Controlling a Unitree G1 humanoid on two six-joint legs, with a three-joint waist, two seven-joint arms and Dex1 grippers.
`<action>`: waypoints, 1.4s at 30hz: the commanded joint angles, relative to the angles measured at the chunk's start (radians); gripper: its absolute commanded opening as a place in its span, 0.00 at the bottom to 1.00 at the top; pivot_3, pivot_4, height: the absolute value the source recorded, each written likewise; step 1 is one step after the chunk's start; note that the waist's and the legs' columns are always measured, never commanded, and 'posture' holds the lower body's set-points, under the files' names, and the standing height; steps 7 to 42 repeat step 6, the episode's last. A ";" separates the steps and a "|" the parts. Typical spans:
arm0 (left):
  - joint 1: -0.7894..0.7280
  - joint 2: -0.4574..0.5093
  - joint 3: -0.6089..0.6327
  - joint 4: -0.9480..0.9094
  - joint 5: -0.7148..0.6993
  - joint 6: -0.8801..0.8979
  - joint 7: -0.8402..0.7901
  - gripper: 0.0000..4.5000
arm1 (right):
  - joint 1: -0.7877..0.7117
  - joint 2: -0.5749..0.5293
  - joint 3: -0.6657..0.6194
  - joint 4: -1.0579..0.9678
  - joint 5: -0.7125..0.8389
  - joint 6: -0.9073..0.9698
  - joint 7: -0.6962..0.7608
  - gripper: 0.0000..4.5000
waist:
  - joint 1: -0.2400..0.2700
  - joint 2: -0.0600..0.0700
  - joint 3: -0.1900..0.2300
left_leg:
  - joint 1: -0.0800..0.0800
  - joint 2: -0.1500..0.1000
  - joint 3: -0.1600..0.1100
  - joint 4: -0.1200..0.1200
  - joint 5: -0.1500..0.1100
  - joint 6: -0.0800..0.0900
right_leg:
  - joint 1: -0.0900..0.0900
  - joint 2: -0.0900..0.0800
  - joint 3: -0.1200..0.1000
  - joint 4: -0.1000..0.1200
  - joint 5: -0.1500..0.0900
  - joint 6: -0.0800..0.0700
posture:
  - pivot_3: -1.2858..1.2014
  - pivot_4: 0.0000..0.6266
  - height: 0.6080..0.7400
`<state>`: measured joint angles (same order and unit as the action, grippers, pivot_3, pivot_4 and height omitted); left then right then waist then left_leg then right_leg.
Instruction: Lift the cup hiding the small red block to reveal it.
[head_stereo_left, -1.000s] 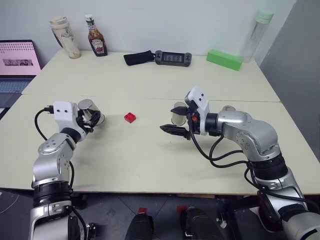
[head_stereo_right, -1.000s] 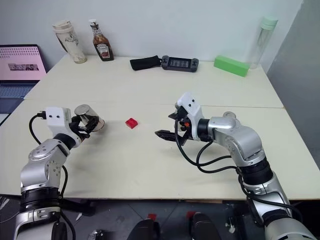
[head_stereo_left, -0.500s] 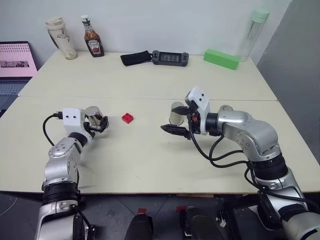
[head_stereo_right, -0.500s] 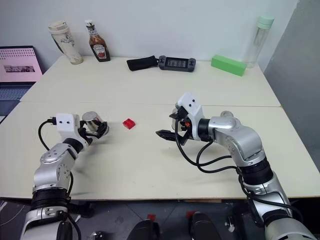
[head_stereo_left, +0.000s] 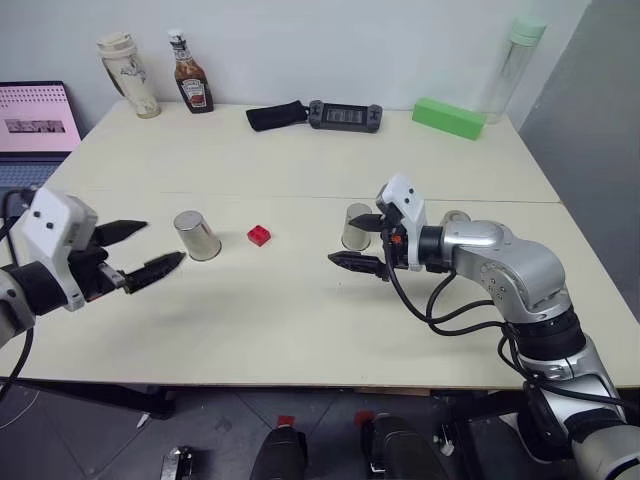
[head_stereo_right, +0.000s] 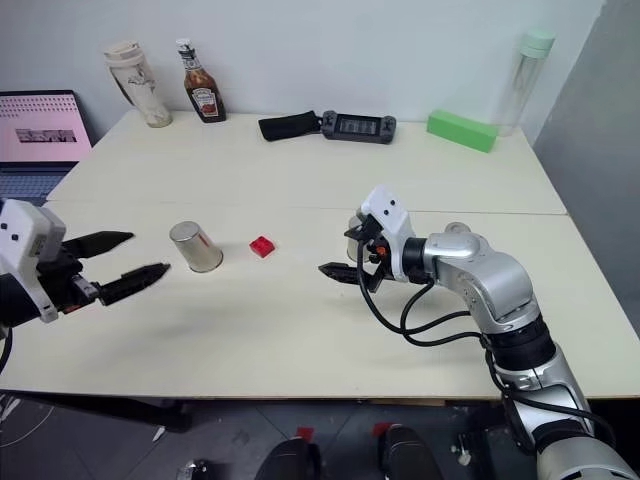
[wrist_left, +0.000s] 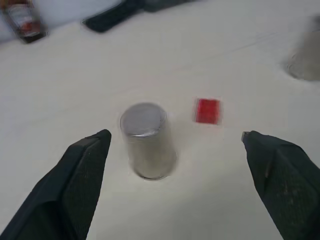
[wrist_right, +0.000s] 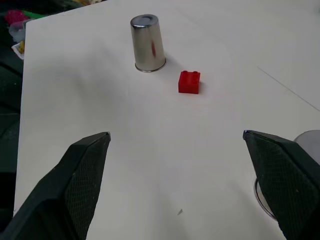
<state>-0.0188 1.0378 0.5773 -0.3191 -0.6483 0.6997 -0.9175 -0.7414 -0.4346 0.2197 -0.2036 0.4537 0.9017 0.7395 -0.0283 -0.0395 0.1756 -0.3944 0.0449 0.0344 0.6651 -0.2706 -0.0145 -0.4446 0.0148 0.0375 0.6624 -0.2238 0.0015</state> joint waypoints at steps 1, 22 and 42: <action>-0.030 0.032 -0.019 0.018 -0.003 -0.013 -0.046 0.99 | -0.016 -0.025 -0.030 -0.006 -0.003 -0.024 0.017 1.00 | -0.001 0.000 0.000 | 0.000 0.000 0.000 0.000 0.000 0.000 | 0.000 0.000 0.000 0.000 0.000 0.000 | 0.52 0.24 1.00; -0.058 0.019 -0.056 0.063 0.026 -0.043 -0.045 0.99 | -0.016 -0.029 -0.031 -0.006 -0.003 -0.028 0.013 1.00 | -0.004 0.000 0.000 | 0.001 0.002 0.000 -0.001 0.000 0.000 | -0.001 0.002 0.000 0.000 0.000 0.000 | 0.52 0.24 1.00; -0.058 0.019 -0.056 0.063 0.026 -0.043 -0.045 0.99 | -0.016 -0.029 -0.031 -0.006 -0.003 -0.028 0.013 1.00 | -0.004 0.000 0.000 | 0.001 0.002 0.000 -0.001 0.000 0.000 | -0.001 0.002 0.000 0.000 0.000 0.000 | 0.52 0.24 1.00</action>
